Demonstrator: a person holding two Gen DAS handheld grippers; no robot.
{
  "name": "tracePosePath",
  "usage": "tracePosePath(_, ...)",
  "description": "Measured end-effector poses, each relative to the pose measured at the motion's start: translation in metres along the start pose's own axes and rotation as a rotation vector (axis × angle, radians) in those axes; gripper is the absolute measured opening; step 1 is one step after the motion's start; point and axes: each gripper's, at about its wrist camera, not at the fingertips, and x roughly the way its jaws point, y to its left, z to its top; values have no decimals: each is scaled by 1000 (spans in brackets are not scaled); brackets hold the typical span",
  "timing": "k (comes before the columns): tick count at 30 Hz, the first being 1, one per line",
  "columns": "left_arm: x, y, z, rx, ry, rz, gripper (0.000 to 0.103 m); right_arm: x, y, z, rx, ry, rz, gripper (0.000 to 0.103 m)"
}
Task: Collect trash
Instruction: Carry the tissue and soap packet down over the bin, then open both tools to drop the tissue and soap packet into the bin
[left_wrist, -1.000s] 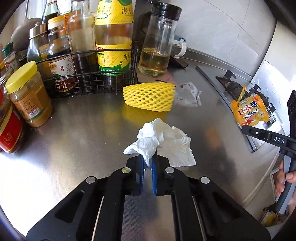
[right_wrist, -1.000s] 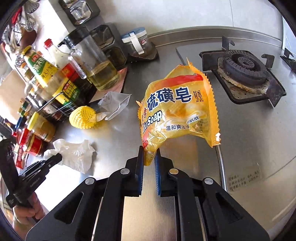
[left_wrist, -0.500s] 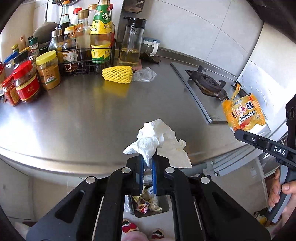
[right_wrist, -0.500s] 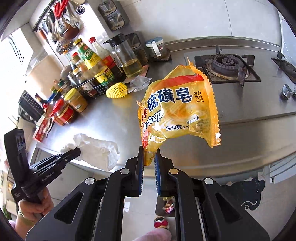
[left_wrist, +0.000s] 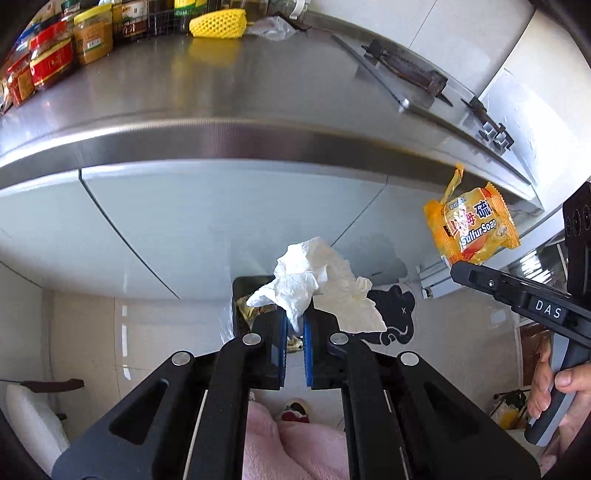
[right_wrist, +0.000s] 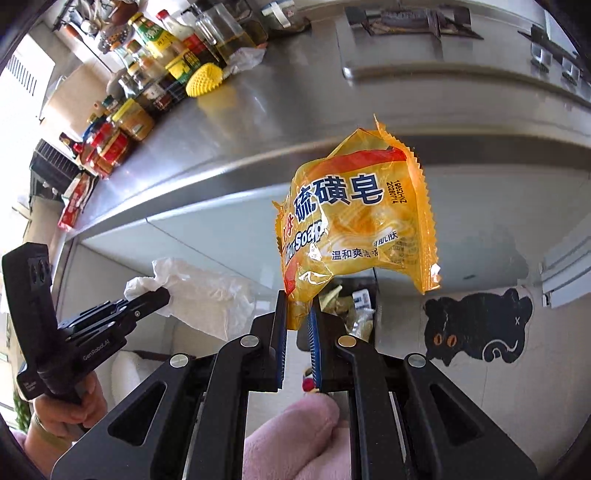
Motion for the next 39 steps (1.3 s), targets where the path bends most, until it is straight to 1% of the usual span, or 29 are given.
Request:
tracePosePath(5,56,8,-25,-25,100,23,6,63,-22,-22,45,135,7,12)
tracePosePath(9,108,19,-39,-44,173,39,6,121,-40,-34,56,226,-24,12)
tracePosePath(13,157,33,-48,-46,227,64,6,174,-60,-39,77,283,-49,12)
tracePosePath(16,192,44,-53,-63,257,66,6,208,-75,-42,107,323,-54,12)
tracePosePath(21,239,53,-54,-49,300,87,6,248,-85,-44,106,378,-51,12)
tracePosePath(22,245,54,-56,-43,305,94,6,254,-83,-44,98,388,-51,13)
tracePosePath(23,250,54,-57,-37,312,96,7,258,-82,-43,92,398,-53,15)
tracePosePath(24,255,56,-57,-33,322,99,9,261,-80,-43,88,403,-59,15)
tracePosePath(25,258,57,-57,-33,328,95,9,264,-79,-41,86,410,-61,16)
tracePosePath(26,261,58,-56,-33,334,94,12,266,-78,-41,87,417,-63,16)
tracePosePath(28,262,60,-53,-31,335,100,23,268,-78,-40,88,421,-71,18)
tracePosePath(29,262,62,-51,-33,331,100,36,268,-77,-39,88,424,-74,20)
tracePosePath(30,261,63,-50,-34,327,101,44,268,-77,-38,90,425,-75,34)
tracePosePath(31,260,65,-49,-36,324,101,47,267,-77,-37,90,420,-76,58)
tracePosePath(32,259,66,-47,-41,321,96,49,265,-77,-35,87,404,-79,66)
tracePosePath(34,256,68,-43,-48,320,99,49,262,-76,-32,80,397,-89,67)
tracePosePath(35,254,69,-42,-52,320,99,51,261,-76,-31,81,397,-91,67)
tracePosePath(37,250,69,-40,-59,321,99,57,256,-75,-29,81,392,-101,75)
tracePosePath(39,243,68,-37,-59,314,97,60,249,-73,-27,79,388,-107,77)
